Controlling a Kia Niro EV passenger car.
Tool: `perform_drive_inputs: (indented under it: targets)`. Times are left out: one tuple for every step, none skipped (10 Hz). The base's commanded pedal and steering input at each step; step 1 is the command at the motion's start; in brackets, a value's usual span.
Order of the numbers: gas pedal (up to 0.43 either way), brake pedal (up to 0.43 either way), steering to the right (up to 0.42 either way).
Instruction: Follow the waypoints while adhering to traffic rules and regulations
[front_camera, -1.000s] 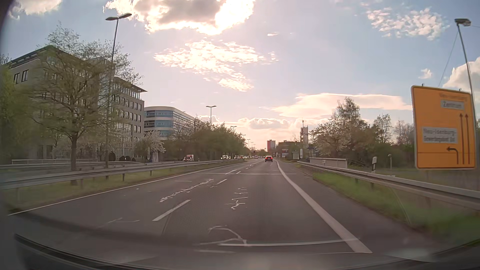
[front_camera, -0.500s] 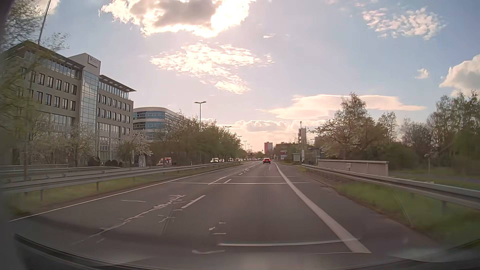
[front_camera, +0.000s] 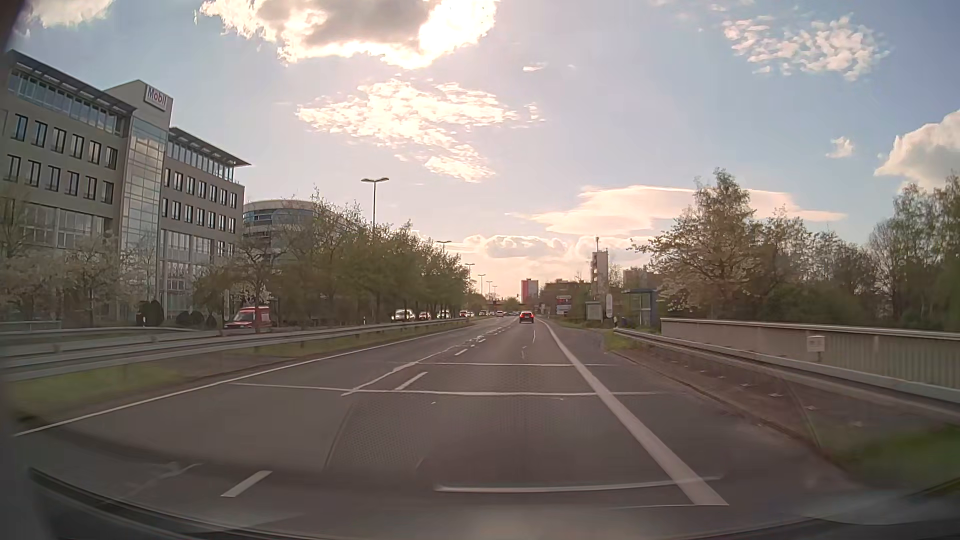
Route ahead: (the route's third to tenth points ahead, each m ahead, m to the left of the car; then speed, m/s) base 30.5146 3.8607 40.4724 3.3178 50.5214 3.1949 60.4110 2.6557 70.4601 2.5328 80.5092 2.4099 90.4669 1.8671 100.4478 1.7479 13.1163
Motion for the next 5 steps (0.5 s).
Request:
perform_drive_inputs:
  targets:
    - [0.000, 0.000, 0.007]
    - [0.000, 0.000, 0.006]
    - [0.000, 0.000, 0.006]
    - [0.000, 0.000, 0.006]
    - [0.000, 0.000, 0.006]
